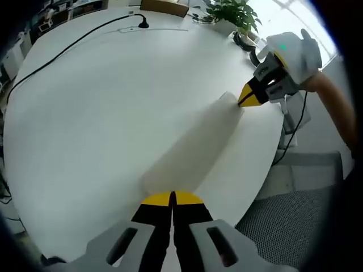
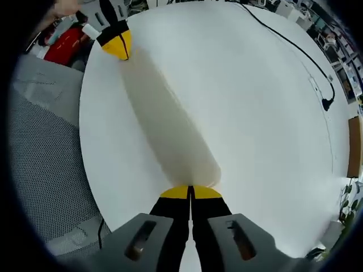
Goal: Arrange the utensils inside the cutlery case until each visible utensil rests in its matching compartment.
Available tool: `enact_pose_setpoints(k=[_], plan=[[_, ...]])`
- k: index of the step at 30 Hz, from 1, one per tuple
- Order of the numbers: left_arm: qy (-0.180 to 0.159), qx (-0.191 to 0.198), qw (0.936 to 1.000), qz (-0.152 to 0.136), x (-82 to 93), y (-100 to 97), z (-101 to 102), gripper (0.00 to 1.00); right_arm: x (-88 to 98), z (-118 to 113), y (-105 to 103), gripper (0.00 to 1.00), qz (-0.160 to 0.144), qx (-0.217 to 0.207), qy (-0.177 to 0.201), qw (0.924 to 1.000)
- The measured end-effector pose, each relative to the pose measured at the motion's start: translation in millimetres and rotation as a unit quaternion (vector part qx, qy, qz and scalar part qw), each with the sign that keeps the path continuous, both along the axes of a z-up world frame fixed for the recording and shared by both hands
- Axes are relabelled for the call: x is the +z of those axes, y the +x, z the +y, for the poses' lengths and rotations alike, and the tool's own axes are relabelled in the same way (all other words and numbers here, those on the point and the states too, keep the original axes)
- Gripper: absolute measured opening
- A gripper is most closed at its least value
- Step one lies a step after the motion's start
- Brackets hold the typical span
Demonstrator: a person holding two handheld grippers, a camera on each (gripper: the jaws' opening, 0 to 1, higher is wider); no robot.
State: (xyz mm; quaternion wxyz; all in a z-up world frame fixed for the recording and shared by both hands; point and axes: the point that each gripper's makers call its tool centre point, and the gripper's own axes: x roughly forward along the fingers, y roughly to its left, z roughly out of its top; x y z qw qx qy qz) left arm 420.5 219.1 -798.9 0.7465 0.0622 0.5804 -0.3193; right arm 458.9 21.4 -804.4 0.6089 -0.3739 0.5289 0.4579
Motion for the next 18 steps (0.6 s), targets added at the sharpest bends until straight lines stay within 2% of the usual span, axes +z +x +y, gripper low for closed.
enact_pose_setpoints(k=[1, 2, 7, 12, 13, 15, 16, 18], plan=[[0.027, -0.015, 0.9992, 0.025, -4.0, -14.4, 9, 0.00, -0.4, -1, 0, 0.00, 0.001, -0.006, -0.001, 1.0000], [0.007, 0.001, 1.0000, 0.004, 0.1, -1.4, 5, 0.00, -0.8, -1, -1, 0.00, 0.004, -0.009, 0.001, 1.0000], [0.003, -0.001, 1.0000, 0.005, -3.1, -0.9, 0, 0.00, -1.0, 0, -1, 0.00, 0.008, -0.013, -0.003, 0.9999], [-0.049, 0.028, 0.9984, -0.002, 0.8, 3.8, -12, 0.00, 0.7, -2, 0, 0.00, 0.027, -0.018, 0.007, 0.9994], [-0.048, 0.036, 0.9982, 0.002, 0.5, 3.6, -10, 0.00, 1.2, -1, 0, 0.00, 0.034, -0.033, 0.015, 0.9988], [-0.044, 0.032, 0.9985, -0.001, 0.3, 3.6, -10, 0.00, 3.5, 4, 11, 0.00, 0.011, -0.089, 0.040, 0.9952], [-0.042, 0.030, 0.9984, -0.021, 1.9, 9.7, -8, 0.00, 5.1, 6, 12, 0.00, 0.011, -0.088, 0.047, 0.9950], [-0.039, 0.033, 0.9984, -0.024, 3.4, 11.7, -8, 0.00, 4.7, 9, 12, 0.00, 0.011, -0.073, 0.043, 0.9963]])
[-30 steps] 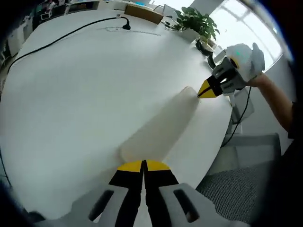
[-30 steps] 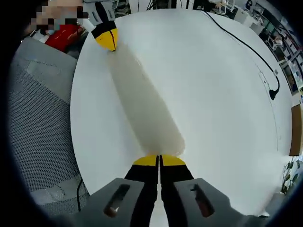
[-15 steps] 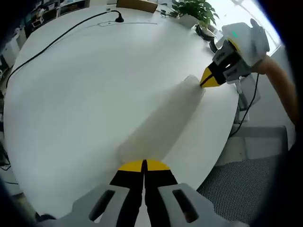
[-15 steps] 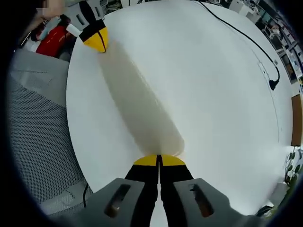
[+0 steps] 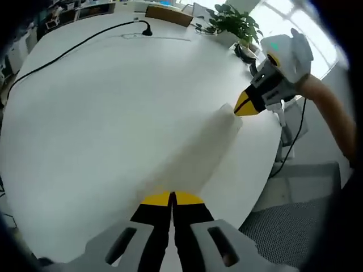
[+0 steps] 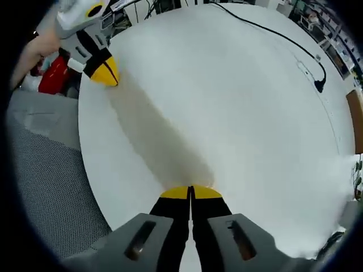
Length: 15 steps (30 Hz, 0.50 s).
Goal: Arrange the utensils inside the cutlery case until each visible utensil rests in its matching compartment.
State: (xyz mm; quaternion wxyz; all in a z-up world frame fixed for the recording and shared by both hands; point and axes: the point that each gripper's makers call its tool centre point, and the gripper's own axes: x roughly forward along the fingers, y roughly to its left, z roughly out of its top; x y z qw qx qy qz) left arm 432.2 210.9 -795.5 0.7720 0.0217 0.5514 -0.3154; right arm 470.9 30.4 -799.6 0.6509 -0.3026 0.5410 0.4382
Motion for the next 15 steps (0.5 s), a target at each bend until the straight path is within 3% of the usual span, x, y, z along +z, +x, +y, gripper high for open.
enact_pose_setpoints(k=[2, 6, 8, 15], plan=[[0.011, -0.003, 0.9999, -0.007, 0.9, 5.6, 2.5, 0.00, -1.3, 1.9, 0.8, 0.00, -0.002, 0.008, -0.008, 0.9999], [0.028, -0.012, 0.9995, 0.004, -2.1, 5.8, 4.5, 0.00, -3.1, 2.3, -0.3, 0.00, 0.012, 0.009, -0.024, 0.9996], [0.039, -0.037, 0.9986, 0.000, -2.4, 4.6, 4.6, 0.00, -3.9, 2.1, 0.1, 0.00, 0.017, 0.007, -0.030, 0.9994], [0.042, -0.037, 0.9982, 0.021, -5.0, 5.9, 1.6, 0.00, -6.2, 2.5, -0.2, 0.00, 0.035, 0.014, -0.068, 0.9970]])
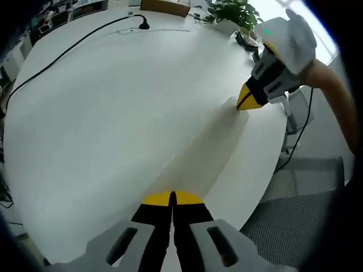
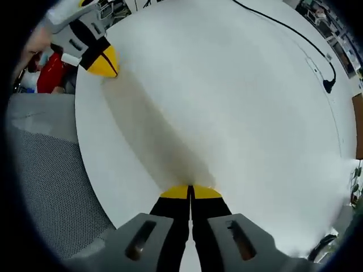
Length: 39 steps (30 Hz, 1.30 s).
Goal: Arrange the utensils inside the cutlery case until each visible utensil rests in its matching compartment.
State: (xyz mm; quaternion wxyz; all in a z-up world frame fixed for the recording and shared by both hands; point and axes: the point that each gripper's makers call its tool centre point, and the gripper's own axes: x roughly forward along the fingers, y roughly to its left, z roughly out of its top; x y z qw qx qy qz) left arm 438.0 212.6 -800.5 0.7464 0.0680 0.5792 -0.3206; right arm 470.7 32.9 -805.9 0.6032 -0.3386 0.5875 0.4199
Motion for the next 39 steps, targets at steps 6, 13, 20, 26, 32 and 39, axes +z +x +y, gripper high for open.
enact_pose_setpoints(k=[6, 13, 20, 26, 32, 39], plan=[[0.015, -0.008, 0.9998, -0.014, -0.2, -0.6, 0, 0.00, 0.3, -1, -1, 0.00, -0.006, 0.005, -0.010, 0.9999], [0.021, -0.011, 0.9996, -0.015, -0.5, 0.5, -1, 0.00, 0.2, -2, -1, 0.00, -0.013, -0.012, 0.010, 0.9998], [-0.036, 0.027, 0.9990, 0.001, 8.0, -4.5, -14, 0.00, 5.5, 13, -3, 0.00, -0.026, -0.042, 0.040, 0.9980], [-0.075, 0.029, 0.9966, -0.018, 16.6, 2.6, -49, 0.00, 7.7, 56, -19, 0.00, 0.006, -0.072, 0.101, 0.9922], [-0.056, 0.006, 0.9984, -0.003, 2.0, -5.5, -56, 0.00, 2.0, 57, -23, 0.00, 0.014, -0.069, 0.076, 0.9946], [-0.039, -0.010, 0.9992, 0.006, -0.5, -6.6, -53, 0.00, -0.6, 58, -23, 0.00, 0.008, -0.067, 0.057, 0.9960]])
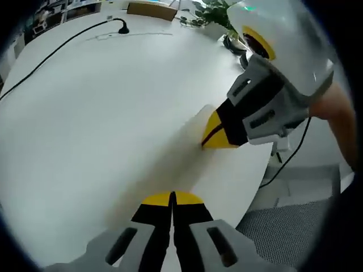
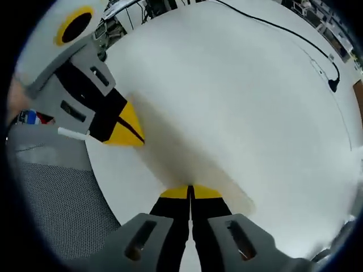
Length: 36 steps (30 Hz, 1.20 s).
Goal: Arrange the utensils inside the cutlery case until each visible utensil rests in its matching compartment.
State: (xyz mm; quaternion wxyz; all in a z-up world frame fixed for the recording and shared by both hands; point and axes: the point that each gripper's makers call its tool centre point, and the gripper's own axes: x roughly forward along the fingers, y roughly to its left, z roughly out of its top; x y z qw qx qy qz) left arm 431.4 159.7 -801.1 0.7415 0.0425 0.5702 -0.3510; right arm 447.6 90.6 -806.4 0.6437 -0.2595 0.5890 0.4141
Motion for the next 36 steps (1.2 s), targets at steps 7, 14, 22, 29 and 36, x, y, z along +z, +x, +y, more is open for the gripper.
enact_pose_setpoints(k=[7, 14, 22, 29, 36], plan=[[-0.012, 0.004, 0.9998, -0.018, -0.3, 2.6, -1, 0.00, -0.1, -1, 0, 0.00, 0.000, 0.000, -0.013, 0.9999], [-0.012, -0.006, 0.9993, -0.035, 0.6, 7.7, -6, 0.00, 0.9, -1, 0, 0.00, 0.005, -0.005, -0.005, 1.0000], [-0.055, -0.088, 0.9815, -0.161, 23.9, 5.9, -4, 0.00, 17.3, 0, 15, 0.00, -0.097, 0.123, 0.090, 0.9835], [-0.012, -0.214, 0.9394, -0.267, 31.5, 13.6, 25, 0.15, 32.4, -23, 23, 0.19, -0.143, 0.210, 0.120, 0.9598], [0.011, -0.241, 0.9411, -0.237, 3.5, 8.9, 36, 0.32, 10.0, -34, 8, 0.46, -0.112, 0.277, 0.108, 0.9482]])
